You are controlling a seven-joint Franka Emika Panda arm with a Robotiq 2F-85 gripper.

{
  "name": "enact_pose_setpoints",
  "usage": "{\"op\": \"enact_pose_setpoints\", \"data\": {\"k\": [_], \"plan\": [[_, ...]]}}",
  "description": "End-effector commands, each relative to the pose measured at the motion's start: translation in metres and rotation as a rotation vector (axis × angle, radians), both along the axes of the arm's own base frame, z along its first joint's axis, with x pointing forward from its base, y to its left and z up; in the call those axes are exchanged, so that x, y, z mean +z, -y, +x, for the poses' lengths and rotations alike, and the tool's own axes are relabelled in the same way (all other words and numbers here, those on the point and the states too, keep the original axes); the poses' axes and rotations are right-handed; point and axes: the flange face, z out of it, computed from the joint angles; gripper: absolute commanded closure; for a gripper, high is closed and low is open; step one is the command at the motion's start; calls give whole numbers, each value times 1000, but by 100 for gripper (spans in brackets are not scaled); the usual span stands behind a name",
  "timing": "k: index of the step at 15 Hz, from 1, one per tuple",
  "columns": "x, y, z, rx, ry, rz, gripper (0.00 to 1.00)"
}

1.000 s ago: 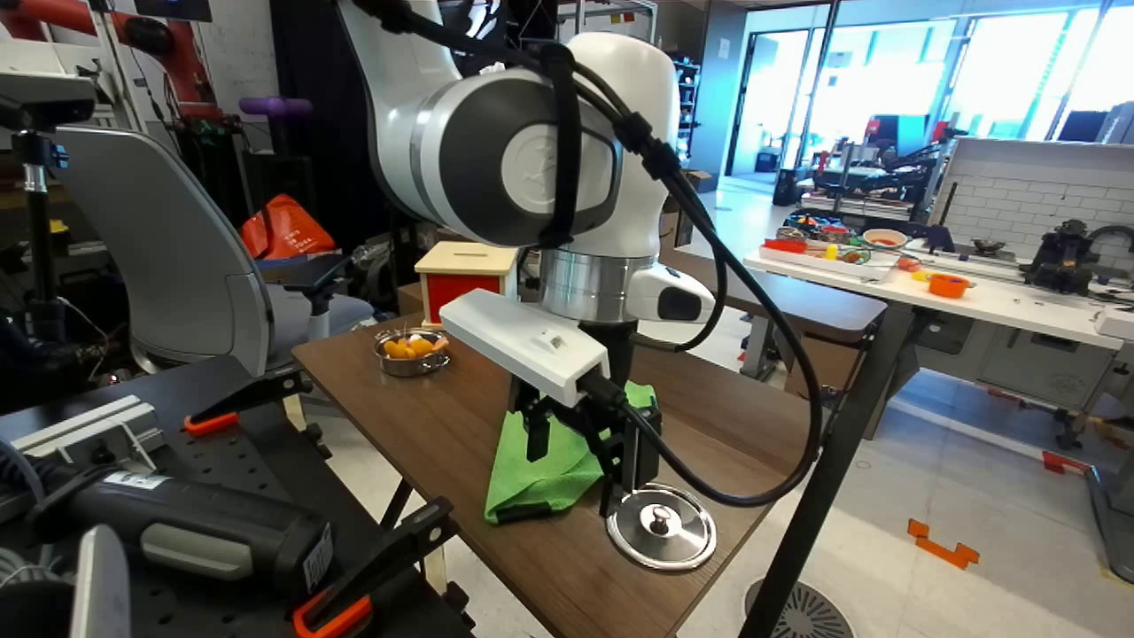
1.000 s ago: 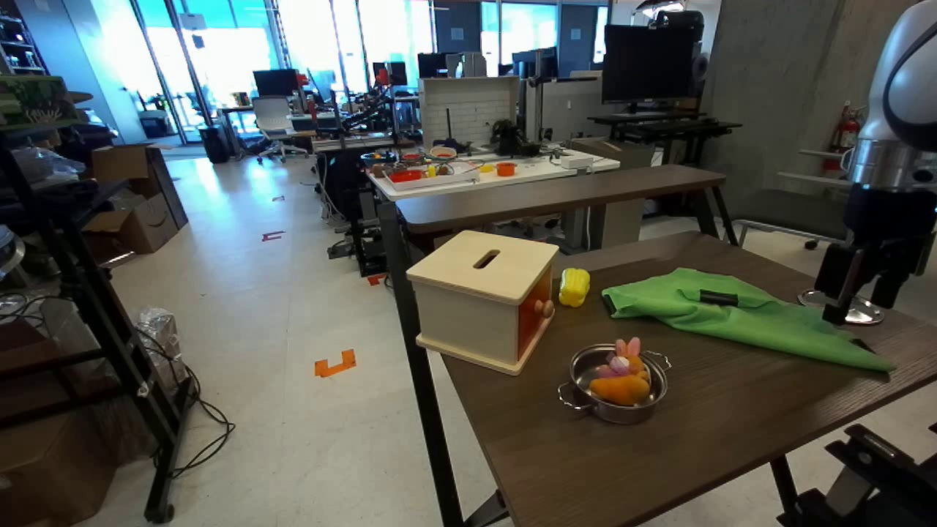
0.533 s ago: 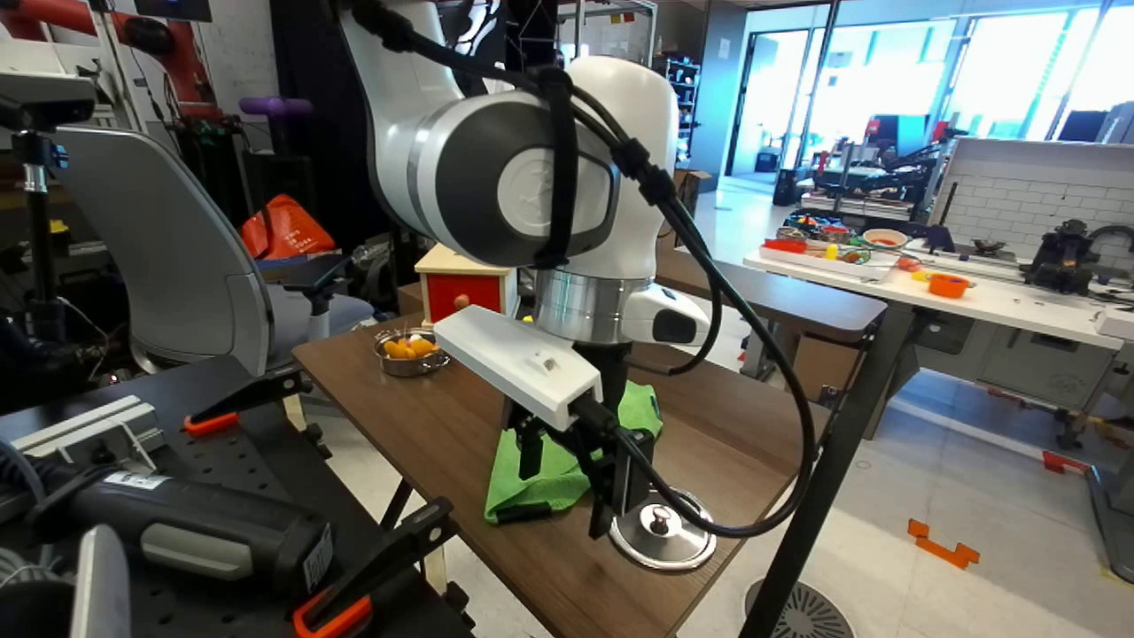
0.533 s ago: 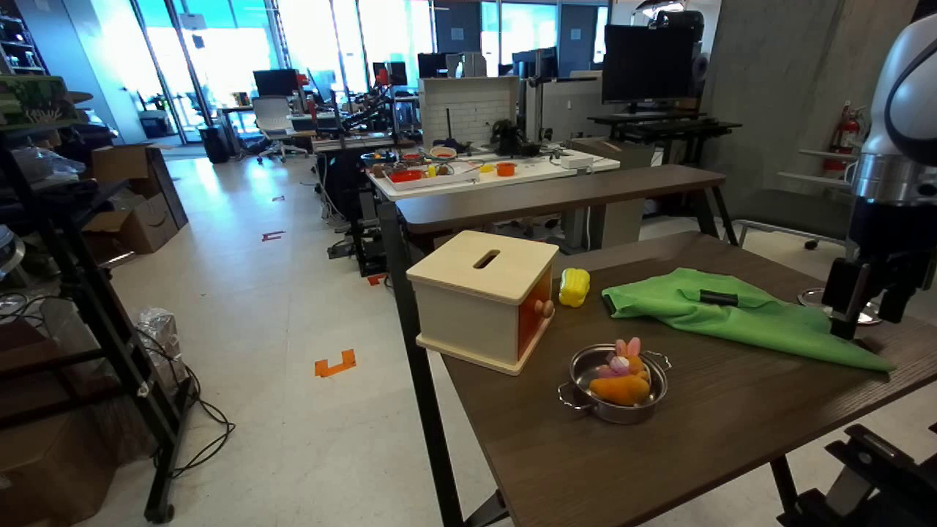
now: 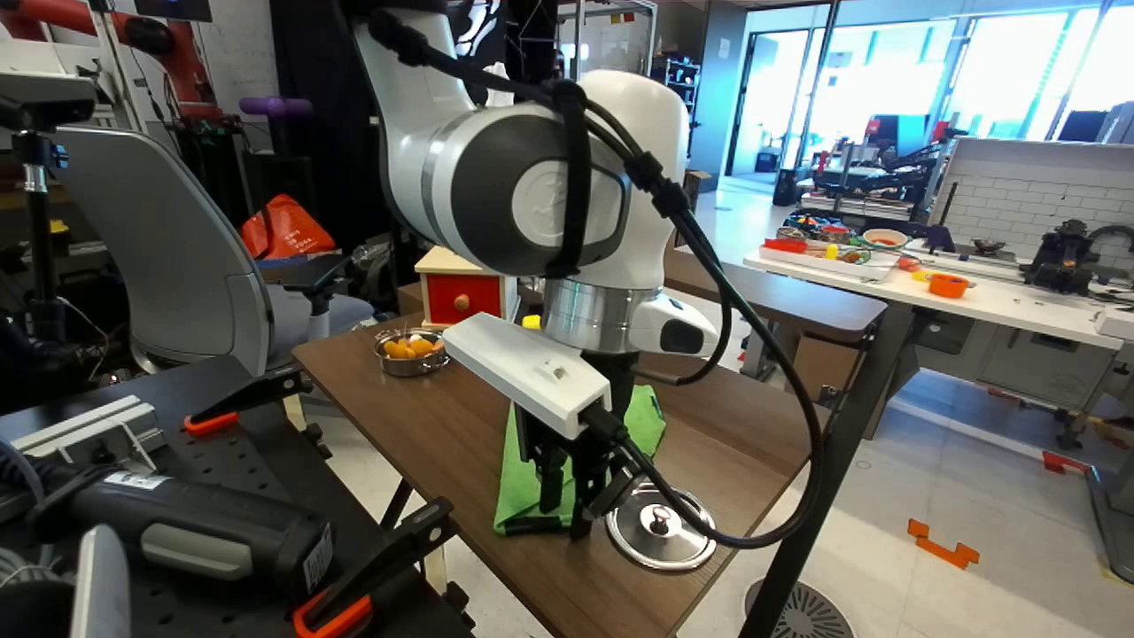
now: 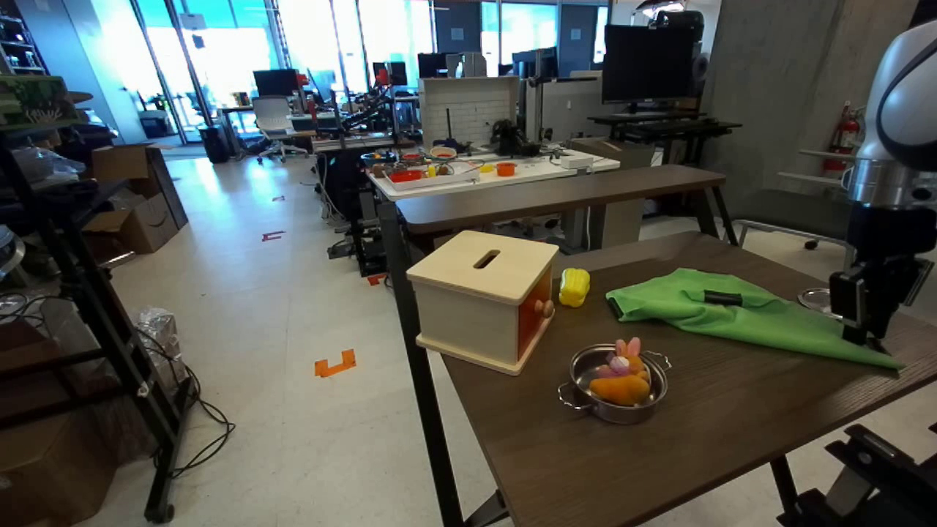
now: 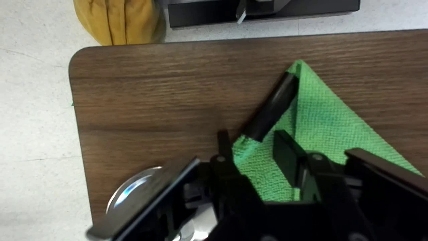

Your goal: Fold the green rag in half

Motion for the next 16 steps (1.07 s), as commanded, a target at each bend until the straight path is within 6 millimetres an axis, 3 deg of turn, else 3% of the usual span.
{"op": "enact_pose_setpoints", "data": {"k": [1, 3, 6, 11, 16], "plan": [[-3, 7, 6, -4, -25, 4, 93], [6, 7, 8, -8, -16, 13, 100], [23, 7, 10, -17, -12, 10, 100], [73, -1, 21, 17, 25, 41, 99], [112, -14, 49, 45, 74, 83, 99]]}}
